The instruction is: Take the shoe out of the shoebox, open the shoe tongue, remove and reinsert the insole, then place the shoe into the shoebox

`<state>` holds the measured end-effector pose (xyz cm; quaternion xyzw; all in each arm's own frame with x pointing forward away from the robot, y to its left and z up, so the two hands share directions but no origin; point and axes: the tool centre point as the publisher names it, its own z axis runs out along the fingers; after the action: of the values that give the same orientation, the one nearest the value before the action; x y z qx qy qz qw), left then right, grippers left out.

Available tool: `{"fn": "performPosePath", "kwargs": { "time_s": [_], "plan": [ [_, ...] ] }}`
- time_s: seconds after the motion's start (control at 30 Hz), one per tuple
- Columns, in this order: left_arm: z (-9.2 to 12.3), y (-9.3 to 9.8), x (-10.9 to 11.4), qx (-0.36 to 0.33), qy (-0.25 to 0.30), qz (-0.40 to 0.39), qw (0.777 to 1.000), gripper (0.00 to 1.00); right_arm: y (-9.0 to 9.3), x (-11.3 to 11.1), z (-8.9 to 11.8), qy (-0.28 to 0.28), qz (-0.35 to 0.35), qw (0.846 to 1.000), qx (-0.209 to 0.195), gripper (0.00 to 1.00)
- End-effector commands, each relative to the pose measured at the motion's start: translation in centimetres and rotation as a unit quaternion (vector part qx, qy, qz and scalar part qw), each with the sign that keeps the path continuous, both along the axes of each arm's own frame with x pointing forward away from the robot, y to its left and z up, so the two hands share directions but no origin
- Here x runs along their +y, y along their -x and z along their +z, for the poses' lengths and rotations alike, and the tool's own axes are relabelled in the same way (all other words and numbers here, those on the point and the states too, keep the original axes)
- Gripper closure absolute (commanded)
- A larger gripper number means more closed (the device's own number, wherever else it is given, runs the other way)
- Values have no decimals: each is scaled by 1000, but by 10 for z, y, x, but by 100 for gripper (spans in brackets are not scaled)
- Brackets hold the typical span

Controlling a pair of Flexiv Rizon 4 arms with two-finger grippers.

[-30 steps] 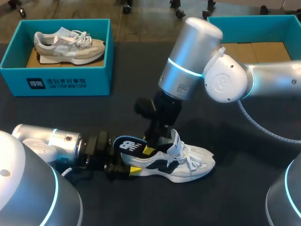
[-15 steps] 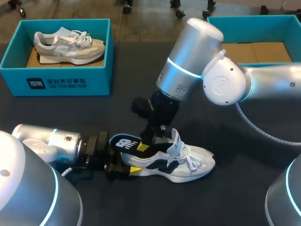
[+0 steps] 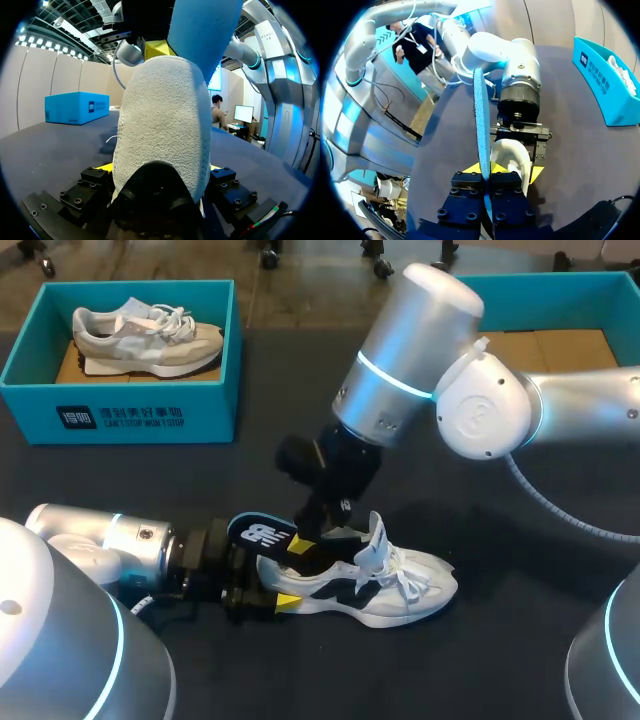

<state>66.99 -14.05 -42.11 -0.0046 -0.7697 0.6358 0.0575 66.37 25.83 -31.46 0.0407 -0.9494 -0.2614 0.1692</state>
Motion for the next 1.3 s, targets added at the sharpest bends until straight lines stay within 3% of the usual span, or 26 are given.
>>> {"fn": "performPosePath", "kwargs": {
  "time_s": [0.03,0.2,0.27,0.33,0.37,0.83,0.9,1.1,1.27,1.3],
  "plan": [
    [-3,-1,-1,0,0,0,1000,100,-5,8,14,-4,0,1000,-10,100],
    [-3,-1,-1,0,0,0,1000,100,-15,7,60,-18,-5,999,-34,100],
    [-3,-1,-1,0,0,0,1000,100,-18,3,83,-50,-10,998,-29,100],
    [-3,-1,-1,0,0,0,1000,100,-21,-1,102,-94,-25,995,13,100],
    [-3,-1,-1,0,0,0,1000,100,-21,-4,111,-123,-16,992,7,100],
    [-3,-1,-1,0,0,0,1000,100,-21,-4,111,-123,-16,992,7,100],
    [-3,-1,-1,0,0,0,1000,100,-28,4,114,-153,-24,988,8,100],
    [-3,-1,-1,0,0,0,1000,100,-44,19,161,-182,-29,983,-16,100],
    [-3,-1,-1,0,0,0,1000,100,-45,14,191,-210,-50,976,-18,100],
    [-3,-1,-1,0,0,0,1000,100,-42,6,214,-253,-64,965,-7,100]
  ]
}}
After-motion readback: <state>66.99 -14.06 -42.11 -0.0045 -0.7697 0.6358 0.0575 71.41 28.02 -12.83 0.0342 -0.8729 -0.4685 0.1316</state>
